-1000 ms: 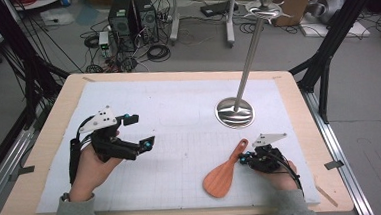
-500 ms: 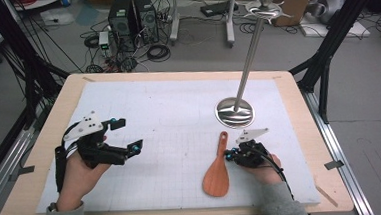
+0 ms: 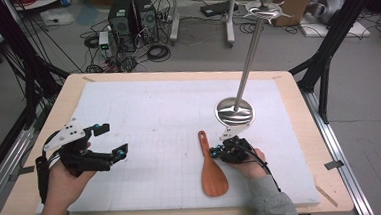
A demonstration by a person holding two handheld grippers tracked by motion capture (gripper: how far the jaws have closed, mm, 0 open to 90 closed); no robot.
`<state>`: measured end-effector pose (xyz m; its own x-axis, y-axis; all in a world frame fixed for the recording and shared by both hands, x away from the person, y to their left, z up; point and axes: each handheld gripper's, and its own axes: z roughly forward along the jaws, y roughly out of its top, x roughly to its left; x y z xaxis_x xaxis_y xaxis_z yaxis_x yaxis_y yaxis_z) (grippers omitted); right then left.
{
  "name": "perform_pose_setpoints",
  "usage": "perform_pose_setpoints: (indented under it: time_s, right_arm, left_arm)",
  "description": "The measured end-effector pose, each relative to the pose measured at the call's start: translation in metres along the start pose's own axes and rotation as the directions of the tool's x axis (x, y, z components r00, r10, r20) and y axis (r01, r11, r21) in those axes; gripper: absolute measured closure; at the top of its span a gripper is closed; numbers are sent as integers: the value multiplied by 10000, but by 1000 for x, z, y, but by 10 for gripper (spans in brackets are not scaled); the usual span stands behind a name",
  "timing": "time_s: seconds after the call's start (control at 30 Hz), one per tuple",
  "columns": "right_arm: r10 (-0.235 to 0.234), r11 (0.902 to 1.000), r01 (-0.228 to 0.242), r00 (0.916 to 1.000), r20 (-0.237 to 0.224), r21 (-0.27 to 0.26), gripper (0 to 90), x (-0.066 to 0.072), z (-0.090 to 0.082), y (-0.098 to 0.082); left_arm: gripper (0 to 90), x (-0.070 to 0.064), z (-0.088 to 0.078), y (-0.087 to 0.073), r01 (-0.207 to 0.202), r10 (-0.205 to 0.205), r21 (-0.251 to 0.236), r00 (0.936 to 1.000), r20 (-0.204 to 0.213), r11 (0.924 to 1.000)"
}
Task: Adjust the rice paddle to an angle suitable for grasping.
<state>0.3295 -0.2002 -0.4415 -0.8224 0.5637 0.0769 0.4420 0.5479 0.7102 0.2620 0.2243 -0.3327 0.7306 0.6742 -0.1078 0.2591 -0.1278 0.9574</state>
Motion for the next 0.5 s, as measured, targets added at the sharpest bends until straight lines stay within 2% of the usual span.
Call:
perform_pose_setpoints:
  time_s: [0.33,0.5]
  right_arm:
    - [-639,9979,645,9969,-465,112,898,14,19,18]
    - [-1000,9946,1020,9918,-790,207,898,24,29,28]
  left_arm:
    - [59,1,-15,-5,91,-92,-11,9994,-342,10000]
    - [59,1,-24,-7,132,-135,-56,9985,-540,9999]
